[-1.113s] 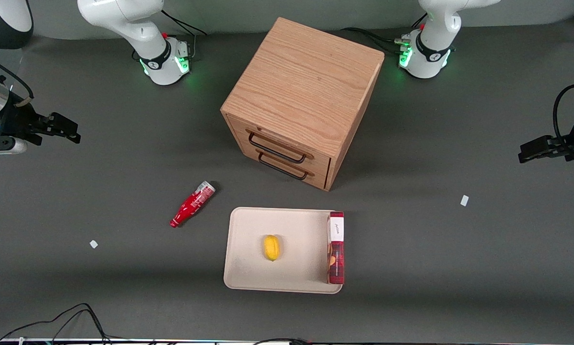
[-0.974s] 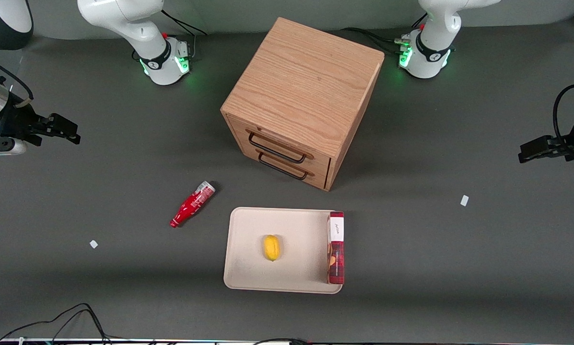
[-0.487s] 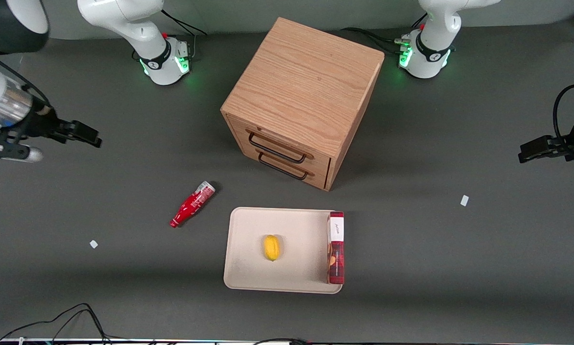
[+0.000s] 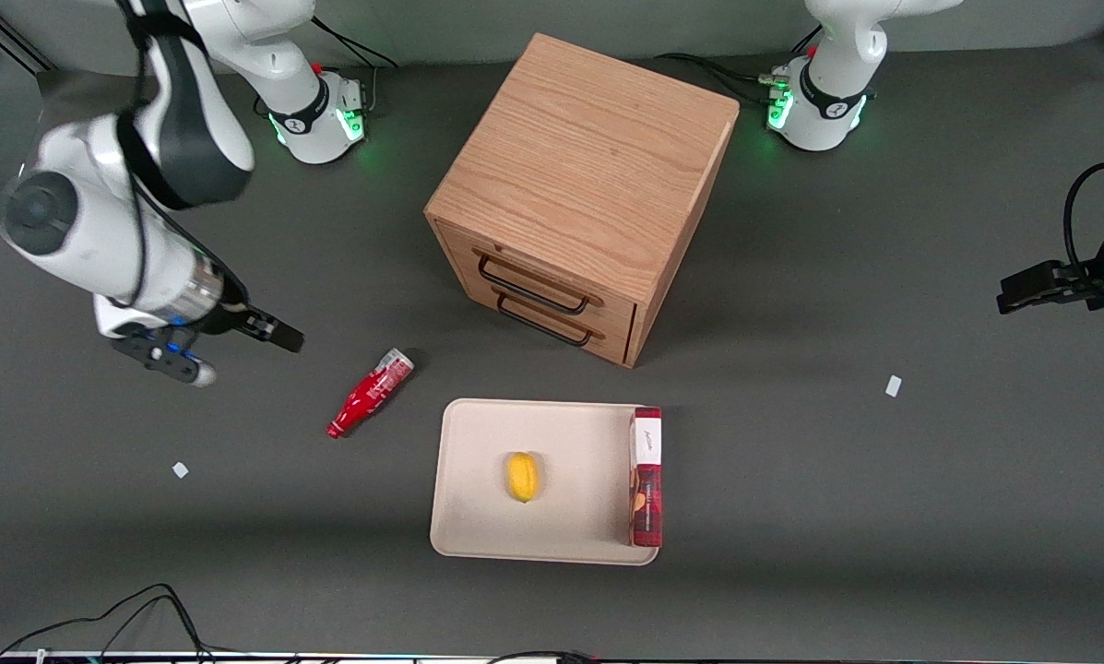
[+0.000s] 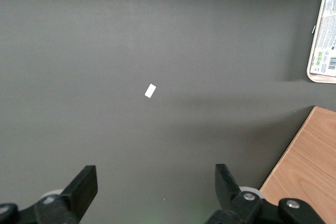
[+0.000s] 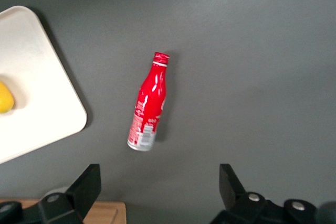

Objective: Place coke bottle on tray
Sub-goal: 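Move the open right gripper down over the lying red Coca-Cola bottle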

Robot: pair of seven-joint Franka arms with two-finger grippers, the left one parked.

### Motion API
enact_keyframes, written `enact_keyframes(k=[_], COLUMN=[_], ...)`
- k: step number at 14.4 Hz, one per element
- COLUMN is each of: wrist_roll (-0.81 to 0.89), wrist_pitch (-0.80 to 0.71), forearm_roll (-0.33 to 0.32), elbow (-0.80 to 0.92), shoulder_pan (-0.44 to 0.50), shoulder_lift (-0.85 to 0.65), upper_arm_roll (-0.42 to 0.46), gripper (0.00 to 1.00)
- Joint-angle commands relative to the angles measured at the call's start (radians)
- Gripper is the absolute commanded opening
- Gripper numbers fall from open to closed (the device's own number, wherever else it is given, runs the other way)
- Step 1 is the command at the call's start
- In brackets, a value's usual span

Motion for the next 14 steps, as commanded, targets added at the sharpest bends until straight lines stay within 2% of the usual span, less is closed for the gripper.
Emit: enact_keyframes(k=[1,8,12,14], wrist_roll=[0.089,0.178,0.192,0.195], wrist_pitch=[0.177,0.395,0.527,0.547], forearm_roll=[0.012,0.010,0.012,0.012], elbow=[-0.098,-0.126,-0.156,-0.158], shoulder_pan=[0.001,0.012,0.012,0.011], shoulder_lift=[0.059,0.255,0.318,0.331], upper_arm_roll=[0.019,0.025,0.041,0.048], gripper=[1.00,1.00,1.00,1.00])
